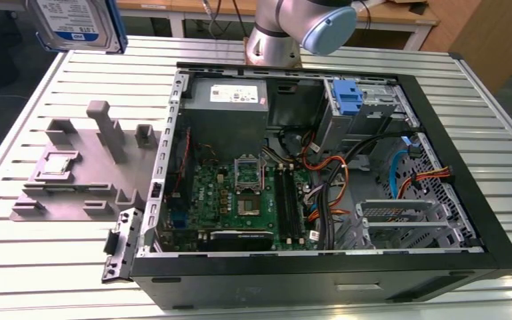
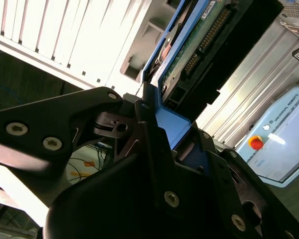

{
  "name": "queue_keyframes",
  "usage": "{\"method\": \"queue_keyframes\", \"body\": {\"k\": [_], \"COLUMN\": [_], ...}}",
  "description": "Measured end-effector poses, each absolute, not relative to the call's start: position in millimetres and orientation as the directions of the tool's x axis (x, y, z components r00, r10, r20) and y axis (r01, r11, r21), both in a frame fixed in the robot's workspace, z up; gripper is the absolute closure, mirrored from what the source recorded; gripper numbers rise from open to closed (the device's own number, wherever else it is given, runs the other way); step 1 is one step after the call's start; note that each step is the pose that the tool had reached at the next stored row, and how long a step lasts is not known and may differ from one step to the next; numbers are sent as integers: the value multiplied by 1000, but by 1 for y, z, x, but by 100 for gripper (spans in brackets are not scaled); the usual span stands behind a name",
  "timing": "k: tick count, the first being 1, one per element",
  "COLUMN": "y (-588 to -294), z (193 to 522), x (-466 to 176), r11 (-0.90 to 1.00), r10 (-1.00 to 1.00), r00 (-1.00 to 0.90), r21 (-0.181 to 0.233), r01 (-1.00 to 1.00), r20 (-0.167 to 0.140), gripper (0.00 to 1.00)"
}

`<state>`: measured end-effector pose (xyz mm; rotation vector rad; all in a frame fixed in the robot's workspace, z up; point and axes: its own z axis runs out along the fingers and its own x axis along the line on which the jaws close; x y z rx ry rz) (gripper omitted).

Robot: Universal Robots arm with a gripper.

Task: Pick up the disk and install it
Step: 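Pick up the disk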

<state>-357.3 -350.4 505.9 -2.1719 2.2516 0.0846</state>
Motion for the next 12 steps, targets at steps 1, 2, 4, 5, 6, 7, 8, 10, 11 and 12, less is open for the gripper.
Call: {"method": "queue_keyframes", "body": {"k": [1,2,4,5,6,7,8,10,11,12], "y": [-350,-350,-350,-350,-350,-350,-350,-350,-350,-350], "z": [506,506,506,506,506,506,506,506,506,506], "x": [-357,-357,-356,-355,-355,-354,-354,-352,-351,-350], "r11": [35,35,35,35,35,35,35,35,35,35], "r10": [-998,-998,-998,-998,-998,-998,-998,-998,-998,-998], "r00": [-37,-37,-37,-37,-37,-37,-37,-37,-37,-37], "r21": [31,31,31,31,30,30,30,31,30,30], "r01": [-999,-999,-999,-999,-999,-999,-999,-999,-999,-999], "r20": [-46,-46,-46,-46,-46,-46,-46,-46,-46,-46], "gripper": [63,63,63,63,63,63,63,63,63,63]}}
